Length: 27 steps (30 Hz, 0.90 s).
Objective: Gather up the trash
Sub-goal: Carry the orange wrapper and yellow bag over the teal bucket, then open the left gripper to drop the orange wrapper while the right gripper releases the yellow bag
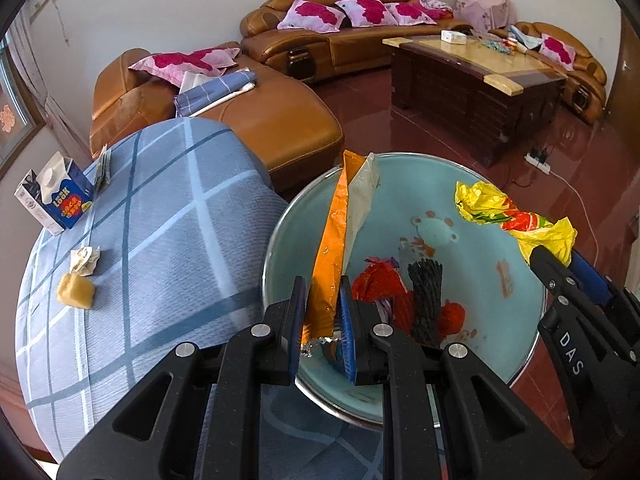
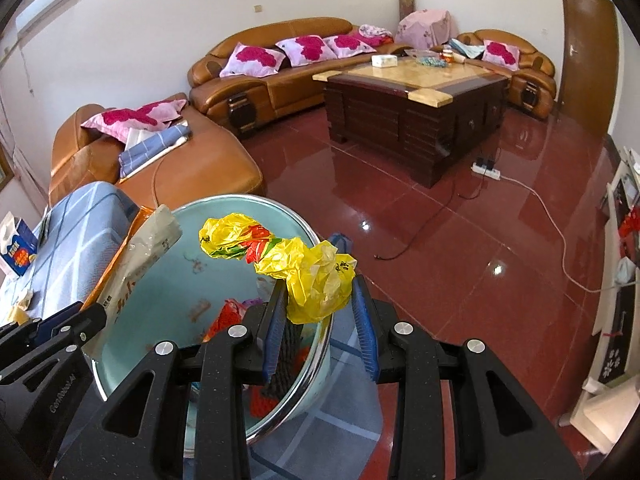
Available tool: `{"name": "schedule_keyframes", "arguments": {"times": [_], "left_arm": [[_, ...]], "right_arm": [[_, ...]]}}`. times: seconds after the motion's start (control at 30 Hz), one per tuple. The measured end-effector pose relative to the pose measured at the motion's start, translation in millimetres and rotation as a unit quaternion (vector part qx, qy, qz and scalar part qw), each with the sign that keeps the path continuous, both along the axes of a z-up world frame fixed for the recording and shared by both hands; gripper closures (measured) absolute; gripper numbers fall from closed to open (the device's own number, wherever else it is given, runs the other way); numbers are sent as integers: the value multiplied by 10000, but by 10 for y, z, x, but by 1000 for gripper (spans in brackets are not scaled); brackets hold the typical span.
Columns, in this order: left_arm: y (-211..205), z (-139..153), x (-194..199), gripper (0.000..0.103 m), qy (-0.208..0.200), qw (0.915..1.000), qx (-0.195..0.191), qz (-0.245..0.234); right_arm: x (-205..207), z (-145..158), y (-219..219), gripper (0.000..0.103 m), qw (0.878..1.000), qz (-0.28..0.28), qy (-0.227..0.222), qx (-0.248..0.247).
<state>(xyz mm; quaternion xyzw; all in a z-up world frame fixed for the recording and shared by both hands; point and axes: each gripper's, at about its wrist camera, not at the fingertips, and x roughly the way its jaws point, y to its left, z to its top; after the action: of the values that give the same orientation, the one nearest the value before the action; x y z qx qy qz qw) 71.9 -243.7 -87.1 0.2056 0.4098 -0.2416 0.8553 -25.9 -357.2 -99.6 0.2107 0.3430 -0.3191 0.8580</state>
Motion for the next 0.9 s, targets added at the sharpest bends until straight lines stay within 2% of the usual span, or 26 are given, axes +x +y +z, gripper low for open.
{"name": "schedule_keyframes", "arguments": {"times": [0.23,0.37,0.5,0.6,0.77,0.9], "left_arm": [[-11,-54,23,83,59,10000,61,25],[20,-12,21,64,12,10000,16,64],[64,35,17,53,-22,9999,-22,117],[117,71,19,46,-48,9998,-47,174],[239,150,5,37,-77,9995,-144,263],[408,246,-20,25,-239,9987,-226,382]], "right_arm": [[1,-6,8,67,9999,158,-41,26],[-22,17,-12,65,9996,240,-130,91],[-62,69,-10,62,9992,271,-267,90],[-77,127,27,50,9983,380,-436,48],[-114,210,67,50,9977,375,-556,-18],[-141,312,128,50,9969,380,-667,-147]]}}
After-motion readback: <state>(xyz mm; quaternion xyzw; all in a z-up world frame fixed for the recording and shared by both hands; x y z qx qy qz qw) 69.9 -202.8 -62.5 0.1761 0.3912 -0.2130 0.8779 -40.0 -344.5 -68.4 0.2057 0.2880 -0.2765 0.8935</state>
